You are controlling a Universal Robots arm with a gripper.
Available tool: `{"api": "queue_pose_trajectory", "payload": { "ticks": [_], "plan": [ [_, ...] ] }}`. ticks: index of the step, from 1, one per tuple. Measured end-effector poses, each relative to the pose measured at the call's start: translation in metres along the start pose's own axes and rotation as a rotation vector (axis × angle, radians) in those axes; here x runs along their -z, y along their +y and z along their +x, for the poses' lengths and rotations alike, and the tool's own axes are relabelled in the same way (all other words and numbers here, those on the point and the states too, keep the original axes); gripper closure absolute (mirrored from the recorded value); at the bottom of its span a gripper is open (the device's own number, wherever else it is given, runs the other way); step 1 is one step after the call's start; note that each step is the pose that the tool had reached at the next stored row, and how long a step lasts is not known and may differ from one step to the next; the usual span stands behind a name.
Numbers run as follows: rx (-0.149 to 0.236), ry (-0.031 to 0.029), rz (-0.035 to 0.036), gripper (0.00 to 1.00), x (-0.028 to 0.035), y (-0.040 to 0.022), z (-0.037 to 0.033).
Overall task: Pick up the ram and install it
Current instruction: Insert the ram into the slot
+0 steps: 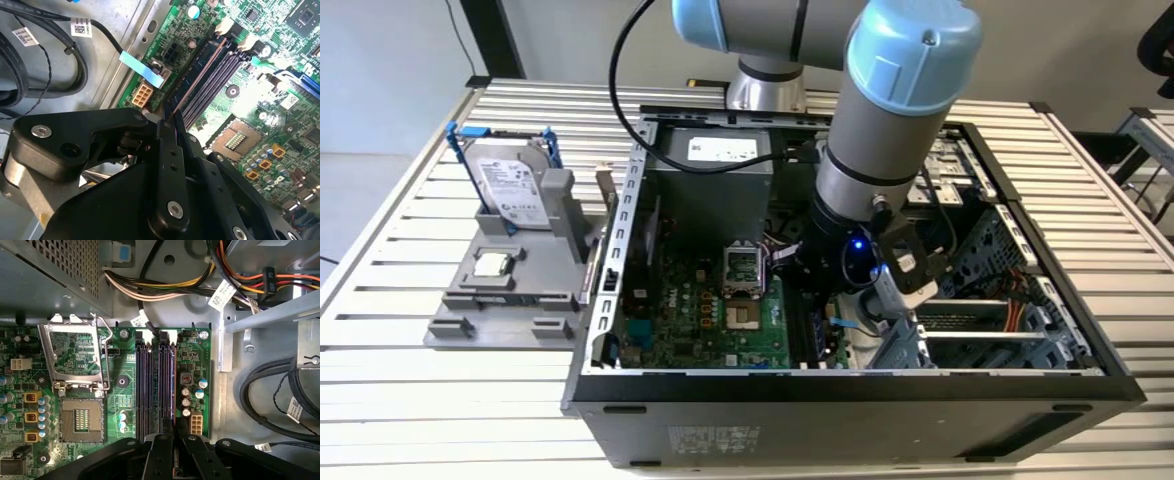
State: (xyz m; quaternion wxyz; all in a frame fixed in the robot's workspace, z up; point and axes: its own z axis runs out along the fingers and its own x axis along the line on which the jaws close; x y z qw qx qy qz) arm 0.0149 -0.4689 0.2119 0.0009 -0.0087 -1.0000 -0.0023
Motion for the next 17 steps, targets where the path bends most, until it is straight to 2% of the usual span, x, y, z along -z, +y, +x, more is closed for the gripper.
{"api": "queue_pose_trajectory", "payload": {
  "ticks": [5, 6, 11, 17],
  "plan": [
    [0.0, 0.0022, -0.0001, 1.0, 0.0, 0.0, 0.0],
    [0.0, 0.0025, 0.0, 0.0, 0.0, 0.0, 0.0],
    [0.0, 0.0047, 0.0002, 0.0, 0.0006, 0.0, 0.0],
    [-0.004, 0.0047, 0.0001, 0.0, 0.0271, 0.0, 0.0001]
  ]
}}
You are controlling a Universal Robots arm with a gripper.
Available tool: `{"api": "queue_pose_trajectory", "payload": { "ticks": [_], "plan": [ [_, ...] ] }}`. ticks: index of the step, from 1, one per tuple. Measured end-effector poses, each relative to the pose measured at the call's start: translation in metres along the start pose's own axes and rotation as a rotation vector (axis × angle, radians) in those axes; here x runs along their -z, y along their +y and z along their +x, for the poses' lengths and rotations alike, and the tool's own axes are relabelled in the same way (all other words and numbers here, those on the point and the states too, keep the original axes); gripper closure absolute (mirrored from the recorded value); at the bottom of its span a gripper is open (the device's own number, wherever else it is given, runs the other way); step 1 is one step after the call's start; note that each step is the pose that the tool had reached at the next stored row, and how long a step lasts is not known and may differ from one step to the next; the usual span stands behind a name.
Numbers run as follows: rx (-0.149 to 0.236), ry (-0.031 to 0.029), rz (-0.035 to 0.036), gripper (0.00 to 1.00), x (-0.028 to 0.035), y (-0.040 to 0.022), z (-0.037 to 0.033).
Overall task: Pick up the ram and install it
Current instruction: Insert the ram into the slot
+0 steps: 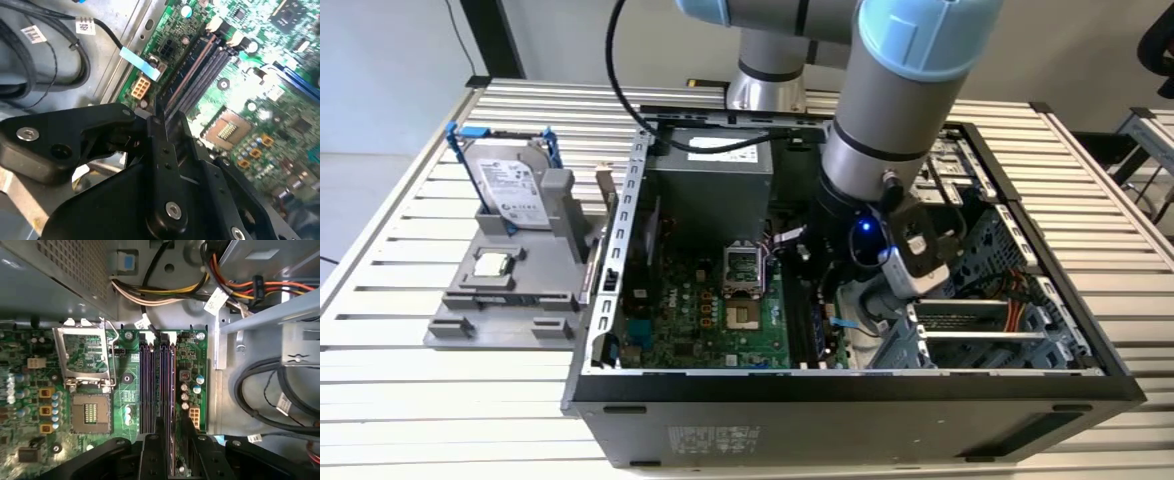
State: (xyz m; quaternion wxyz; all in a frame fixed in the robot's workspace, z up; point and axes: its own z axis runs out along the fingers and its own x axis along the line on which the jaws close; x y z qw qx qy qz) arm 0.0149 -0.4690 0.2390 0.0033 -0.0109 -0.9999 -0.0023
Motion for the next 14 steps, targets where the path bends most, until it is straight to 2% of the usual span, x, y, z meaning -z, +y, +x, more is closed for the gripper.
{"api": "queue_pose_trajectory", "payload": {
  "ticks": [3, 8, 9, 14],
  "plan": [
    [0.0, 0.0, 0.0, 0.0, 0.0125, 0.0001, 0.0001],
    [0.001, -0.0001, -0.0002, 0.0, 0.0133, 0.0001, 0.0001],
    [0.001, -0.0001, 0.0001, 1.0, 0.0134, 0.0001, 0.0002],
    [0.002, -0.0001, 0.0001, 1.0, 0.0134, 0.0001, 0.0001]
  ]
}}
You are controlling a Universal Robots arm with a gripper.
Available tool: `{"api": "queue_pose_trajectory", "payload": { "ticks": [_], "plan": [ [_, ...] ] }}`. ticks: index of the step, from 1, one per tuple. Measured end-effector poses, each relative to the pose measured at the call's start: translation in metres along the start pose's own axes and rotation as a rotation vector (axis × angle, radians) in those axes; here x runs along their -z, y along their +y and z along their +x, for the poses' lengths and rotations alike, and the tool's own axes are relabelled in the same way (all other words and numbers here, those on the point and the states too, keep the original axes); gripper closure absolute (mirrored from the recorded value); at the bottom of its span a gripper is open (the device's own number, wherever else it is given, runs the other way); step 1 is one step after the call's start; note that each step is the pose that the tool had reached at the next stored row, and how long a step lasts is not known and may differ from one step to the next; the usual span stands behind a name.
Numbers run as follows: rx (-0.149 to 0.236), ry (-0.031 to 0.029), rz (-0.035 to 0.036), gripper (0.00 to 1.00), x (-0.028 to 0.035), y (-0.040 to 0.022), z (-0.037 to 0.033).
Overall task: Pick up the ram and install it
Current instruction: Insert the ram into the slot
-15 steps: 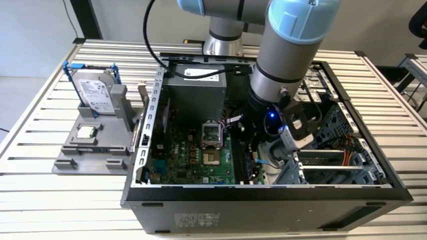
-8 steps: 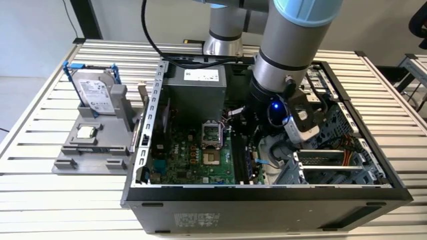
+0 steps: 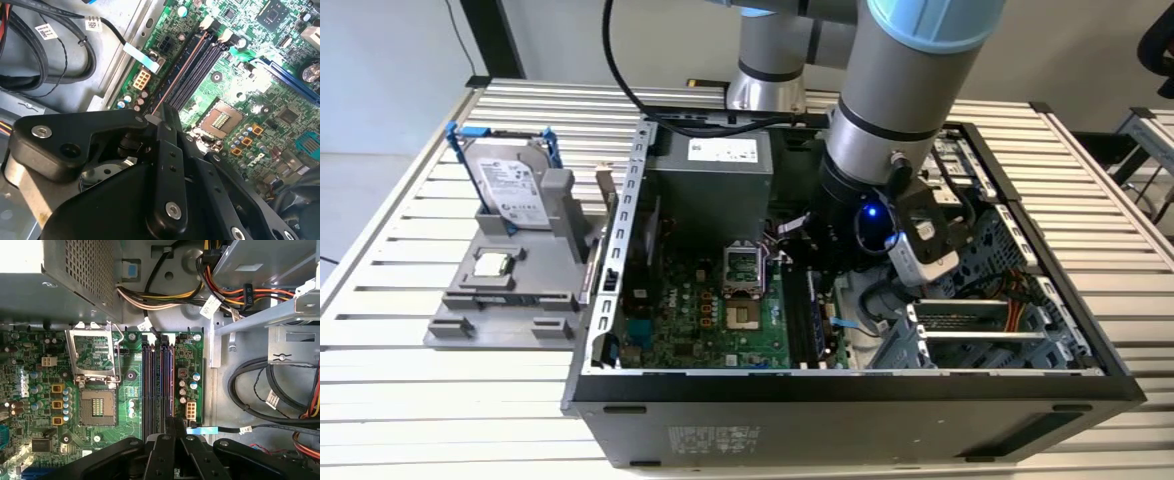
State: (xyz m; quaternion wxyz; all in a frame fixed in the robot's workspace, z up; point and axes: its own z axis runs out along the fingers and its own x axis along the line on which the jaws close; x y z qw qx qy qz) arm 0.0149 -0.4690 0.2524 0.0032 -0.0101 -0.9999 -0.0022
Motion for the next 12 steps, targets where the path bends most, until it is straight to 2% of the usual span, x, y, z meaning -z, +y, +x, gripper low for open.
{"api": "queue_pose_trajectory", "payload": {
  "ticks": [12],
  "plan": [
    [0.002, 0.0, -0.0001, 1.0, 0.0, 0.0, 0.0]
  ]
}}
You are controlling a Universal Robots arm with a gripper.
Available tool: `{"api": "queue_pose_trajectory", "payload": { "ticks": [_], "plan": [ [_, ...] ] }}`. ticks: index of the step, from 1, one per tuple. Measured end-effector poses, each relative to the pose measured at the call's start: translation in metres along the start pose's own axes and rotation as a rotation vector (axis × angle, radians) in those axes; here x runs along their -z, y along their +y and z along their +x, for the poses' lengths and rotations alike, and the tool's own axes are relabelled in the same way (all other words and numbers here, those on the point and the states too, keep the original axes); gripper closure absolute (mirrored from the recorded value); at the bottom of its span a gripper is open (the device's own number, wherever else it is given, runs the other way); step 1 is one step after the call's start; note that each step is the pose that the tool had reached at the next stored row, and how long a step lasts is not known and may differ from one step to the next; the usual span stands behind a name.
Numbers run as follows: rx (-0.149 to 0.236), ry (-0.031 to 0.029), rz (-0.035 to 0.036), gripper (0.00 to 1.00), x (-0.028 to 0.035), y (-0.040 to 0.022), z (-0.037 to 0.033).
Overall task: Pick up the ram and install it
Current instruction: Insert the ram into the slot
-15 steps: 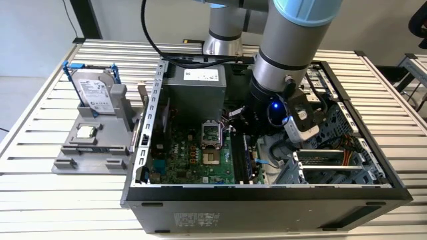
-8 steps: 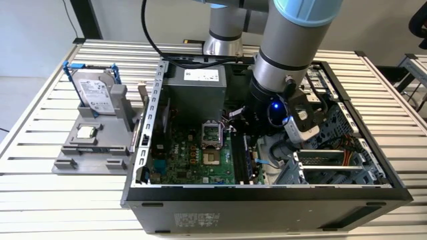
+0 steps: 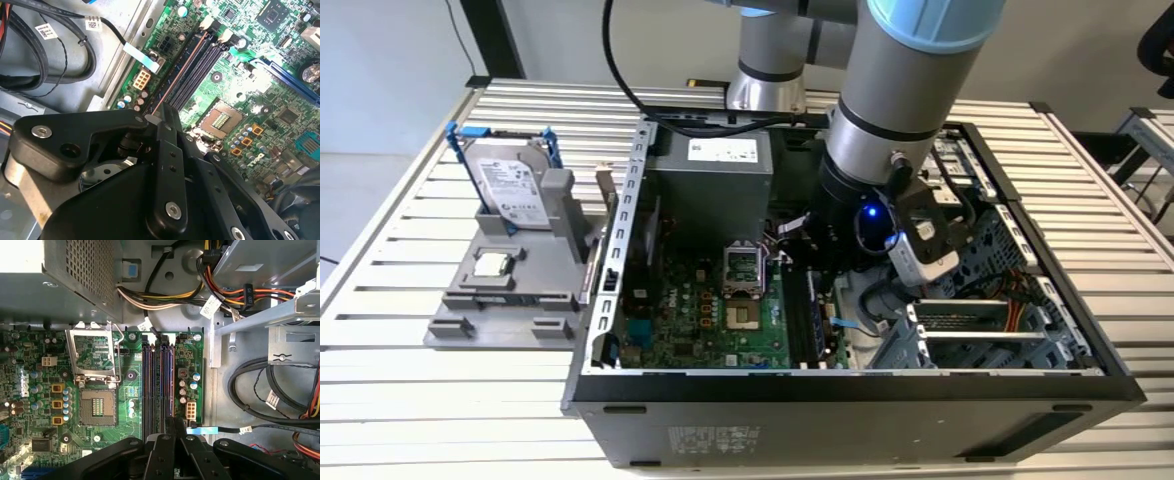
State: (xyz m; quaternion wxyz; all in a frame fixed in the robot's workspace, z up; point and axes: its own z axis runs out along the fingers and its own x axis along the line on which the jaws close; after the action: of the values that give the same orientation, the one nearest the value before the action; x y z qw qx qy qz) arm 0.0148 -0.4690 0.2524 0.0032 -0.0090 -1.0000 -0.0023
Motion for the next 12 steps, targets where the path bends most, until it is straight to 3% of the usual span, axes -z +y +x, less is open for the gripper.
{"api": "queue_pose_trajectory", "payload": {
  "ticks": [8, 12],
  "plan": [
    [0.002, 0.0, 0.0001, 1.0, 0.0, 0.0, 0.0],
    [0.021, 0.0001, 0.0002, 1.0, 0.0, 0.0, 0.0]
  ]
}}
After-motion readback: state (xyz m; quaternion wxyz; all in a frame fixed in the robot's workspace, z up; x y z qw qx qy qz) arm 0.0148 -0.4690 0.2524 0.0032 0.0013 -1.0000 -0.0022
